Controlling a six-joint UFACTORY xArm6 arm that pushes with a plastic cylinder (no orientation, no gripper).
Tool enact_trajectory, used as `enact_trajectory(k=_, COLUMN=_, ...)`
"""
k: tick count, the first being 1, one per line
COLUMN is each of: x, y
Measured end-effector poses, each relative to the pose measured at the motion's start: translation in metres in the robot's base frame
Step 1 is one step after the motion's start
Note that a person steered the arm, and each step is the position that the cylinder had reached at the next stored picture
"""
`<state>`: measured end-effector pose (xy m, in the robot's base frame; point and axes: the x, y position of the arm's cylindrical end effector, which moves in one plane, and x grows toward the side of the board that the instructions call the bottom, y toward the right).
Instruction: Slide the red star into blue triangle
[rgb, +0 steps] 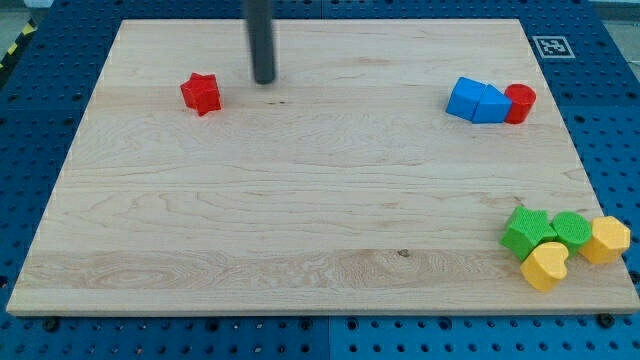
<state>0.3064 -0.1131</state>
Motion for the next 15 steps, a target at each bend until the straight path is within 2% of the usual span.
enact_trajectory(k=1, x=0.001, y=-0.082)
enact_trajectory(k=2, x=0.01, y=-0.111)
enact_trajectory(k=6, x=0.052, y=-0.015)
enact_trajectory(k=7, x=0.081, y=0.003)
enact_trajectory(k=10, x=0.126, y=0.1)
enact_trajectory(k=15, x=0.131, y=0.285)
